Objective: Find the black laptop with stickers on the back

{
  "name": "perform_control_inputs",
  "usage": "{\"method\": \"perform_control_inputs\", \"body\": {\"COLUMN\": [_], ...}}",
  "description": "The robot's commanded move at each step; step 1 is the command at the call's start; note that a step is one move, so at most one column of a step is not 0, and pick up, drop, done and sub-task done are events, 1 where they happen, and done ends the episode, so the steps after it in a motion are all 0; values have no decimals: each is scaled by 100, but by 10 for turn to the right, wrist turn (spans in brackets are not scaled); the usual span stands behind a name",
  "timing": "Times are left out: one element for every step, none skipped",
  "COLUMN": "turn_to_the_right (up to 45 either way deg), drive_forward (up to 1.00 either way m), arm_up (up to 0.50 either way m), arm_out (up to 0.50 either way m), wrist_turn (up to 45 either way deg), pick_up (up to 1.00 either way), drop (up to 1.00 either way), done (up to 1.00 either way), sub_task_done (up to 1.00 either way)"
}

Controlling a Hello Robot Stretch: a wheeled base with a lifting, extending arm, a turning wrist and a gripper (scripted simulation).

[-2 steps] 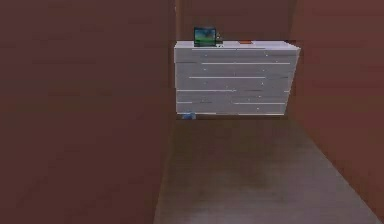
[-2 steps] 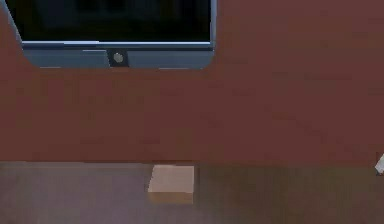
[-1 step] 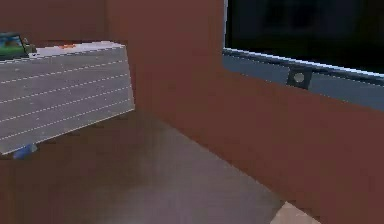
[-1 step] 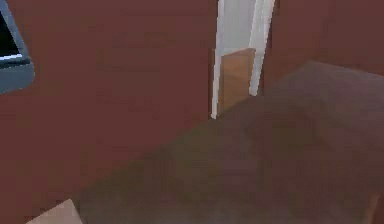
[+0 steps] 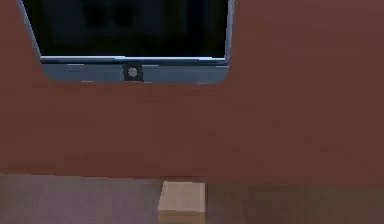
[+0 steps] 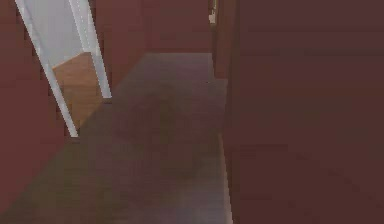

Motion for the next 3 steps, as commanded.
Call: {"method": "perform_control_inputs", "body": {"turn_to_the_right": [0,-450,-330], "drive_forward": [30,0,0], "arm_up": [0,0,0], "arm_out": [0,0,0], "wrist_turn": [0,0,0], "pick_up": [0,0,0], "drop": [0,0,0], "done": [0,0,0], "sub_task_done": [0,0,0]}}
